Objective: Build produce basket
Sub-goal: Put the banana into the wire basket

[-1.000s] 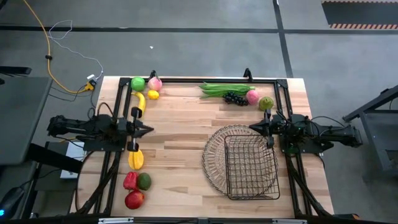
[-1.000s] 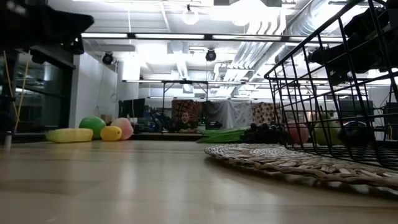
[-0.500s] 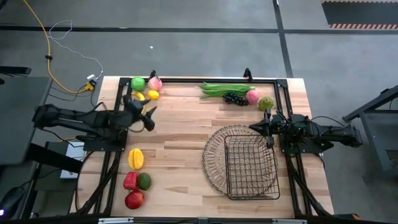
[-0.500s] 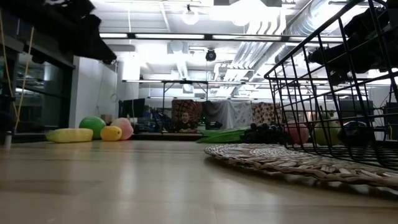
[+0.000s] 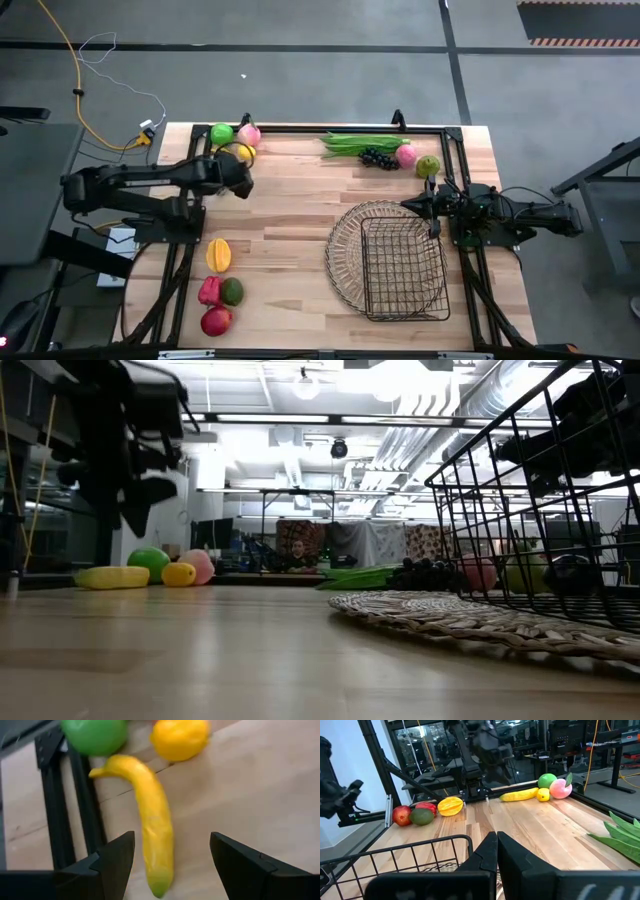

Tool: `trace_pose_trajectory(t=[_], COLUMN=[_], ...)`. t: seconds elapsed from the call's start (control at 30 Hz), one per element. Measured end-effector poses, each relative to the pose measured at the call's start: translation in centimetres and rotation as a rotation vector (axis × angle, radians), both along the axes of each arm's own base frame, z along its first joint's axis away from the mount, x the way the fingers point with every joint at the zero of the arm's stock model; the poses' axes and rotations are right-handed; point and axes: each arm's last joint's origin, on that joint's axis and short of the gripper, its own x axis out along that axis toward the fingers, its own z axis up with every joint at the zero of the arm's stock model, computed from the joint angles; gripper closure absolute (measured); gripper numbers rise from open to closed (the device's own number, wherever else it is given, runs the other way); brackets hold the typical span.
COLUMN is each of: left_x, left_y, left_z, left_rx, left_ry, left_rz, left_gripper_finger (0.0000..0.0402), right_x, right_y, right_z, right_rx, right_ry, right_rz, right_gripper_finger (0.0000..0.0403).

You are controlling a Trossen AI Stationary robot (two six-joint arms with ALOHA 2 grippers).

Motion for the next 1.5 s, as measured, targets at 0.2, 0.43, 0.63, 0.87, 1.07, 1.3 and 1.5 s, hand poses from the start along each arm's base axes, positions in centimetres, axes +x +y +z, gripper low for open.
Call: trace_pose_trajectory(t=[0.2, 0.43, 0.63, 0.87, 1.07, 1.3, 1.5], left_x=[-0.2, 0.1, -1.1, -1.0, -0.6, -0.7, -1.5], left_y=[2.3, 4.6, 6.1, 7.0, 7.4, 7.2, 6.3], left_z=[-1.5, -3.0, -3.9, -5.4, -6.5, -6.5, -5.3], left_rx=[-0.088, -0.123, -0.152, -0.186, -0.221, -0.243, -0.268], left_ry=[0.016, -0.076, -0.035, 0.000, 0.020, 0.028, 0.048], left_rz=[0.114, 0.140, 0.242, 0.263, 0.238, 0.218, 0.207], left_gripper_finger=[0.0154, 0.0154, 0.0155, 0.0156, 0.0156, 0.0201, 0.0284], right_x=[0.0, 0.0, 0.0, 0.0, 0.0, 0.0, 0.0], right_y=[0.0, 0.0, 0.0, 0.0, 0.0, 0.0, 0.0], right_z=[0.0, 0.0, 0.0, 0.0, 0.0, 0.0, 0.0], right_rx=[0.000, 0.000, 0.000, 0.000, 0.000, 0.000, 0.000], right_ry=[0.000, 0.000, 0.000, 0.000, 0.000, 0.000, 0.000], right_rz=[0.000, 0.000, 0.000, 0.000, 0.000, 0.000, 0.000], right_gripper_finger=[0.0402, 0.0402, 0.0402, 0.0402, 0.0402, 0.0402, 0.0402])
